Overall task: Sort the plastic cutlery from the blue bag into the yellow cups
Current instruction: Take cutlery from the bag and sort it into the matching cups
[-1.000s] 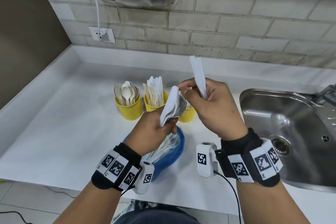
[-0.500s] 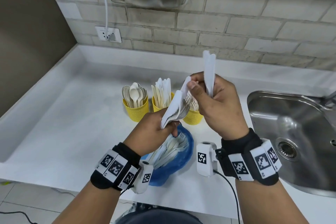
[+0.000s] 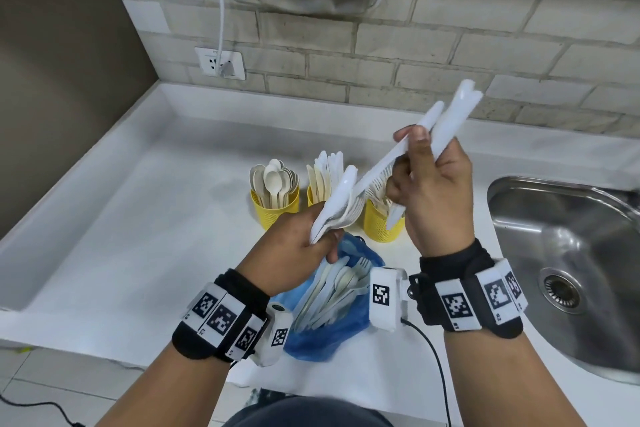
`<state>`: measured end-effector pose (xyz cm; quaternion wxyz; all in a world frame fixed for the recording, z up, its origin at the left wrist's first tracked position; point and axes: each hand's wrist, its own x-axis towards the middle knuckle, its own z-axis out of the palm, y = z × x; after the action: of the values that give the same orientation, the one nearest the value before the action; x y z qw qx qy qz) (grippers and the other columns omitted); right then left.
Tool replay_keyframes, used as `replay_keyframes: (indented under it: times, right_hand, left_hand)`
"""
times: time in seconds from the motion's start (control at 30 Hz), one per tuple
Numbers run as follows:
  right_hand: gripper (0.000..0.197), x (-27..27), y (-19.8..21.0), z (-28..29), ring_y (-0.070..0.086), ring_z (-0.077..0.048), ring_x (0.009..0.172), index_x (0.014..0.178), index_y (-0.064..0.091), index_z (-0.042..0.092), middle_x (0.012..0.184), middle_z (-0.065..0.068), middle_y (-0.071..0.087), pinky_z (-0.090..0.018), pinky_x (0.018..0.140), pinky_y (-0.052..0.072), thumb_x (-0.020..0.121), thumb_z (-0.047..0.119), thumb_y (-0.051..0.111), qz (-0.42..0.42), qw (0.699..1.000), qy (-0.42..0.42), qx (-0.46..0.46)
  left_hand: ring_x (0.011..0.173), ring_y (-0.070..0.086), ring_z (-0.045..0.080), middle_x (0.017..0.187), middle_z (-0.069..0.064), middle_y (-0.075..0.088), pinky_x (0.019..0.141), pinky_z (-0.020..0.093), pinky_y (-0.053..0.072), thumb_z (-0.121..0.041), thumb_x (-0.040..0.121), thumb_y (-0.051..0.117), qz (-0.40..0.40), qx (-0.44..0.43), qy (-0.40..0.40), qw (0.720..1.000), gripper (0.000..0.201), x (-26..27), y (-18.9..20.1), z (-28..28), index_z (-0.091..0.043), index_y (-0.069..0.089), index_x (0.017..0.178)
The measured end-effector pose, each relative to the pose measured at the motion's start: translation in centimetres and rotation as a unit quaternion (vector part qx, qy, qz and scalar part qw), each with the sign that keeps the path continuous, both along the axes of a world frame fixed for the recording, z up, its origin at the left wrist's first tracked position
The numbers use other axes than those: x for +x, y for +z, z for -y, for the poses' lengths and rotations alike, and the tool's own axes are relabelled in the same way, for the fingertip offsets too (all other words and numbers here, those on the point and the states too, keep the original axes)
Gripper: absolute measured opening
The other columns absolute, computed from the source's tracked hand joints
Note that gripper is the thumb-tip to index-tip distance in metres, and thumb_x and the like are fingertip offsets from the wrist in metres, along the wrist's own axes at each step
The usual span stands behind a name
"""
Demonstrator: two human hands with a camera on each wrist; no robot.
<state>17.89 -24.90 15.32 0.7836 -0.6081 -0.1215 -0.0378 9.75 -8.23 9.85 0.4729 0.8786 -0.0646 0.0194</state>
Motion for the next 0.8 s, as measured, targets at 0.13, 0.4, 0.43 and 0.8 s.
replay_keyframes:
  times: [0.13,0.4,0.43,0.8]
  right_hand:
    - [0.028,1.0,0.2,0.0,0.042,-0.015,0.052,0.09,0.056,0.01,0.059,0.001,0.043,-0.029,0.051,0.038,0.112,0.018,0.039,-0.037,0.988,-0.078,0.125]
    - [0.022,0.7,0.2,0.2,0.048,-0.024,0.041,0.102,0.045,0.013,0.067,-0.008,0.05,-0.031,0.049,0.045,0.113,0.028,0.034,0.001,0.96,-0.156,0.233]
    - [0.022,0.4,0.1,-0.2,0.041,-0.021,0.039,0.101,0.046,0.015,0.063,-0.005,0.045,-0.027,0.047,0.038,0.113,0.03,0.034,0.024,0.966,-0.161,0.201]
    - [0.004,-1.2,-2.4,-3.8,0.043,-0.035,0.053,0.093,0.075,0.02,0.062,-0.03,0.048,-0.041,0.054,0.042,0.091,0.02,0.078,0.088,0.984,0.033,-0.151]
  left_hand:
    - [0.071,0.063,0.005,0.072,-0.008,0.069,0.071,0.015,0.046,-0.018,0.102,0.056,0.001,0.021,0.005,1.0,0.025,0.0,-0.2,-0.4,-0.036,0.056,0.086]
    - [0.067,0.063,0.011,0.073,-0.008,0.067,0.068,0.034,0.053,-0.024,0.101,0.057,0.043,0.116,0.072,0.99,0.01,0.5,-1.2,-2.0,-0.033,0.053,0.102]
    - [0.068,0.063,0.016,0.076,-0.008,0.067,0.067,0.037,0.053,-0.025,0.1,0.058,0.059,0.131,0.086,0.986,0.008,0.6,-1.3,-2.2,-0.03,0.055,0.106]
    - [0.057,0.058,0.04,0.073,0.006,0.065,0.052,0.03,0.038,-0.034,0.091,0.046,0.158,0.249,0.182,0.938,0.03,1.1,-1.4,-3.7,-0.03,0.046,0.121]
